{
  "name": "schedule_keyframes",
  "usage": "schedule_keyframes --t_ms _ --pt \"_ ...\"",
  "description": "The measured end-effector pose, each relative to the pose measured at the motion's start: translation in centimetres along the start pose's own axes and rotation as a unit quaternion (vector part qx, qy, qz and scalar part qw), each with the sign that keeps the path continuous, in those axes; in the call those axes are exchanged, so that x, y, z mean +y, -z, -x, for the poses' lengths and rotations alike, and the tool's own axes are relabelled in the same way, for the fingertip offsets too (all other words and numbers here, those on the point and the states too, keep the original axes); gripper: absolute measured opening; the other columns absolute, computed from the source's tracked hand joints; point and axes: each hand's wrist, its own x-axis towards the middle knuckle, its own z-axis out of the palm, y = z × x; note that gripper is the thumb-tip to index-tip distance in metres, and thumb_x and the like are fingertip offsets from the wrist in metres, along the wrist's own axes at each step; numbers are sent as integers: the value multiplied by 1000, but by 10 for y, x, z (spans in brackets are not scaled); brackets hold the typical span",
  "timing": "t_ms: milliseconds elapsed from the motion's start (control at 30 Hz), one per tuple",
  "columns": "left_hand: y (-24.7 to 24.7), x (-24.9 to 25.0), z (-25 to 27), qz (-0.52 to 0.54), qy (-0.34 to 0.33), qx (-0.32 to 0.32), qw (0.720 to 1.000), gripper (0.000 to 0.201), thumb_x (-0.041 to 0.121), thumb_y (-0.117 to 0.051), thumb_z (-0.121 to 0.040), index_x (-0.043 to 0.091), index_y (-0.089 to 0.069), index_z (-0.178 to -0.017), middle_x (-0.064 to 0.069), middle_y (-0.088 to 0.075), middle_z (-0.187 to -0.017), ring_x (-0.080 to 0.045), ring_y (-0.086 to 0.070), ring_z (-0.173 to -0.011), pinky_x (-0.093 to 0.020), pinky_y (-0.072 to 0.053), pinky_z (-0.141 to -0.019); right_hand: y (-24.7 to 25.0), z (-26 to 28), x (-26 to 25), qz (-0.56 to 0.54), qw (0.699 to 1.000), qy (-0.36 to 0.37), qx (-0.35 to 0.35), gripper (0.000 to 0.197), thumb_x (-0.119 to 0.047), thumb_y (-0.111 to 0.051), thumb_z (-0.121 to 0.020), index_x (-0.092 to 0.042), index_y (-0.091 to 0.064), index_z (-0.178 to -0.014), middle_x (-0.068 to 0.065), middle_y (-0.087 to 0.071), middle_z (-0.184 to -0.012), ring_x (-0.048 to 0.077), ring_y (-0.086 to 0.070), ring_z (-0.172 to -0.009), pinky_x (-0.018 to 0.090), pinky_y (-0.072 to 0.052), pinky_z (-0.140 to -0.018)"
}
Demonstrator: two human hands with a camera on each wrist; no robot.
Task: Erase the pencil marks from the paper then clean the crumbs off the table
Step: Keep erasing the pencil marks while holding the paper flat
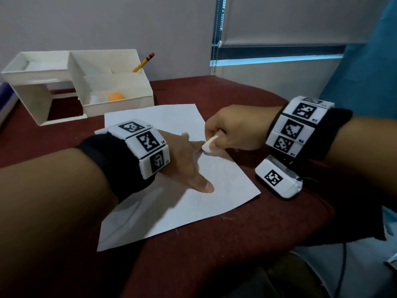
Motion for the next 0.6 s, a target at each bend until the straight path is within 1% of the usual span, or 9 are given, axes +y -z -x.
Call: schedule_keyframes --t_ms 133,233,267,300,367,467,500,533,600 --pt "0 0 -1 -2 13 -5 1000 114 90 -52 -63 46 3 -152 1 0 -165 -28 -28 -145 -49 -25 -113 0 8 5 10 1000 -15 -8 10 -40 -61 -96 -30 -61 -97 -15 -58 -85 4 -55 -78 25 -40 -65" --pt "1 1 -1 -6 14 -9 1000 113 90 -52 -62 43 -2 -153 1 -6 -165 -30 -33 -142 -51 -30 -112 -1 13 7 -27 999 -35 -13 23 -47 -58 -96 -27 -69 -93 -9 -66 -81 10 -62 -76 29 -48 -67" --pt "1 1 -1 -7 15 -9 1000 113 90 -52 -62 44 -1 -153 1 -5 -165 -30 -33 -142 -51 -30 -112 -2 14 7 -38 998 -38 -15 22 -46 -59 -96 -28 -70 -91 -7 -68 -77 10 -64 -73 29 -49 -67" --pt "1 1 -1 -7 17 -8 1000 114 90 -52 -63 44 0 -153 0 -3 -165 -30 -32 -143 -50 -28 -112 -1 16 8 -46 998 -38 -17 16 -42 -62 -95 -29 -71 -91 -6 -70 -75 9 -66 -72 27 -50 -67" --pt "1 3 0 -7 20 -7 1000 113 89 -52 -64 43 0 -153 0 0 -165 -29 -31 -144 -49 -28 -112 0 16 9 -57 997 -40 -23 4 -32 -70 -91 -30 -71 -94 -9 -72 -81 5 -66 -76 23 -49 -68" --pt "2 4 1 -6 19 -7 1000 113 88 -52 -65 42 1 -153 -1 1 -165 -29 -30 -144 -49 -27 -112 0 15 11 -29 998 -41 -30 21 -23 -75 -85 -30 -69 -104 -16 -65 -95 2 -59 -81 19 -41 -64" --pt "2 4 1 -5 18 -6 1000 112 88 -52 -66 42 0 -154 -1 1 -165 -29 -30 -144 -49 -27 -112 0 15 10 -16 998 -38 -36 22 -22 -74 -85 -29 -69 -105 -15 -65 -96 3 -59 -82 19 -41 -63" --pt "1 4 1 -4 17 -5 1000 112 88 -53 -66 41 -1 -154 -1 -1 -165 -30 -31 -144 -50 -28 -111 1 15 10 -6 998 -36 -43 18 -24 -74 -85 -27 -70 -102 -14 -66 -94 5 -61 -82 20 -43 -63" --pt "1 4 2 0 15 -3 1000 110 87 -54 -66 41 -6 -153 -2 -6 -165 -31 -34 -142 -50 -30 -110 5 15 8 1 998 -33 -45 11 -34 -74 -86 -26 -71 -92 -11 -69 -87 9 -63 -79 21 -44 -62"
